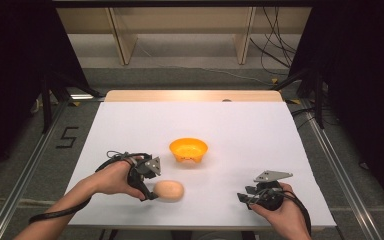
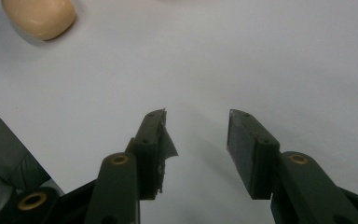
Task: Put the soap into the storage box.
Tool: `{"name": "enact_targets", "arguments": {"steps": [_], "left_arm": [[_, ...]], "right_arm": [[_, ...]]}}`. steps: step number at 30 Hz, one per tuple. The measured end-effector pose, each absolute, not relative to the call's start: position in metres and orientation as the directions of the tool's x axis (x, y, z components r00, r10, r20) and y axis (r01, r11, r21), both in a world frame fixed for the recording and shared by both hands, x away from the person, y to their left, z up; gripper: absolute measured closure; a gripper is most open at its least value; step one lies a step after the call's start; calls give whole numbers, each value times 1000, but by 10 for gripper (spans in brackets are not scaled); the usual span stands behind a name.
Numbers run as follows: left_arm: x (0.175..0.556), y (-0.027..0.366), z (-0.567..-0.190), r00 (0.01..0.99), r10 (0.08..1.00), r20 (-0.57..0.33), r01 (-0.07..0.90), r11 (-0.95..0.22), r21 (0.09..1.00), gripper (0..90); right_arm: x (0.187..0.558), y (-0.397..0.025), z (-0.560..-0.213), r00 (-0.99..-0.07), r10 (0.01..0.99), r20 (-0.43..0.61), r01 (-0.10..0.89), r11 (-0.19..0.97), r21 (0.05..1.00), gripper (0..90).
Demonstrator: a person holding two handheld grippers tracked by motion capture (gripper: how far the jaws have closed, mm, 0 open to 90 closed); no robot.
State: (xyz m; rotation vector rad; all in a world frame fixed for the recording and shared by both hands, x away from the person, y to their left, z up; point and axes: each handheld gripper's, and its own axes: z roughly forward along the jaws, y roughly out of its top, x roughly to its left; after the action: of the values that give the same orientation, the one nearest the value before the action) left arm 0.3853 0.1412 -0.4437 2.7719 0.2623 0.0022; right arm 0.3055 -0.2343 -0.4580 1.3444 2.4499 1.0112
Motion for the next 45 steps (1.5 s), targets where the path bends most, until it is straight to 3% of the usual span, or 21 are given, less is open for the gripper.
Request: {"name": "enact_targets", "arguments": {"steps": [9,25,26,29,39,41,42,45], "left_arm": [[387,118,-445,992,121,-34,126,-947,295,255],[393,94,-448,995,95,-38,101,-966,239,252],[393,93,-448,994,99,-40,106,-965,240,252],[393,89,-450,995,92,-39,99,-968,232,252],[391,79,-456,997,70,-38,76,-977,197,250],[391,78,-457,996,75,-52,83,-978,191,254],[392,78,-458,996,75,-52,84,-978,190,256],[394,76,-460,995,79,-60,89,-980,180,260]], "right_arm": [[306,-235,-459,-583,795,165,680,366,635,575],[307,-236,-459,-590,792,155,665,368,650,562],[309,-236,-463,-605,786,126,623,369,690,562],[308,-237,-458,-599,788,142,658,383,649,561],[310,-238,-462,-624,762,171,640,374,672,557],[307,-237,-460,-587,785,201,682,345,645,556],[307,-235,-463,-579,801,154,651,341,678,556],[307,-235,-460,-579,799,161,668,352,655,556]]}}
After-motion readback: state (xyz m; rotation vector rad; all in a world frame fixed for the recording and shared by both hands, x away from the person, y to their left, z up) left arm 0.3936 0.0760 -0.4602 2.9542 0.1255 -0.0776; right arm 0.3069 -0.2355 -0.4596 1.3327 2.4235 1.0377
